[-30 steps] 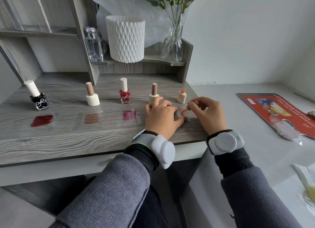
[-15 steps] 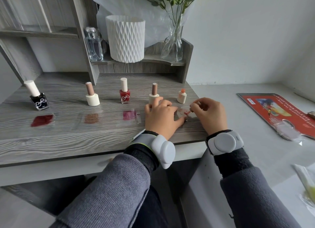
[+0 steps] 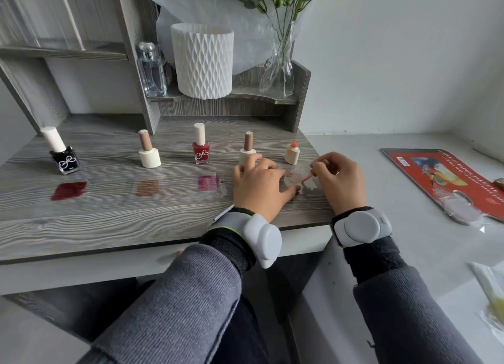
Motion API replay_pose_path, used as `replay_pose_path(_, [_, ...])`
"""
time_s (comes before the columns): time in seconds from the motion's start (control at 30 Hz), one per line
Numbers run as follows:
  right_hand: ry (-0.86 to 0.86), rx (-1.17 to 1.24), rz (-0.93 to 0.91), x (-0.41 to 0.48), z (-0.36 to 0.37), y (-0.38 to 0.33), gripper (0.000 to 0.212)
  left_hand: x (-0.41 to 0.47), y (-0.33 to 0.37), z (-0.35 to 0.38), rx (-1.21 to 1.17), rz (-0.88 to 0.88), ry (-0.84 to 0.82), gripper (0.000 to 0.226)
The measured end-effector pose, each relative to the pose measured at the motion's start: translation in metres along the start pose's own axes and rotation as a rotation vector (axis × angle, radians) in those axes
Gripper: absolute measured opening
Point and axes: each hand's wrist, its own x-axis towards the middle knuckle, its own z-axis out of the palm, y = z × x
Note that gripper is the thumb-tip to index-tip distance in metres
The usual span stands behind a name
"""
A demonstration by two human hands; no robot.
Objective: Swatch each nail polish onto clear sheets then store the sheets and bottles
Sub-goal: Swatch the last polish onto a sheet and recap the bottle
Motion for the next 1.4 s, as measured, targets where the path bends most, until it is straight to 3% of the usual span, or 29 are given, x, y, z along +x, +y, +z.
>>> replay_pose_path(0.53, [0.027, 0.034, -0.024, -0.0008, -0.001, -0.0009, 0.009, 0.0003, -0.0009, 0.0015, 0.004, 0.0, 0.005, 0.046])
replay_pose_path(0.7, [-0.002, -0.06, -0.027, -0.0004, 0.0003, 0.0008, 0.008, 0.0006, -0.001, 0.0024, 0.005, 0.003, 0.011, 0.046])
replay_pose_path(0.97, [0.047, 0.065, -0.022, -0.002, -0.0014, -0.0023, 0.01, 0.0003, -0.0011, 0.0023, 0.01, 0.003, 0.009, 0.045])
replay_pose_path(1.2, [-0.012, -0.059, -0.038, -0.0002, 0.0015, 0.0023, 0.009, 0.0003, -0.0011, 0.0021, 0.01, 0.002, 0.013, 0.045])
replay_pose_path(1.4, [0.021, 0.038, -0.019, -0.0009, -0.0008, -0.0011, 0.009, -0.0002, -0.0002, 0.0014, -0.001, -0.002, 0.012, 0.046])
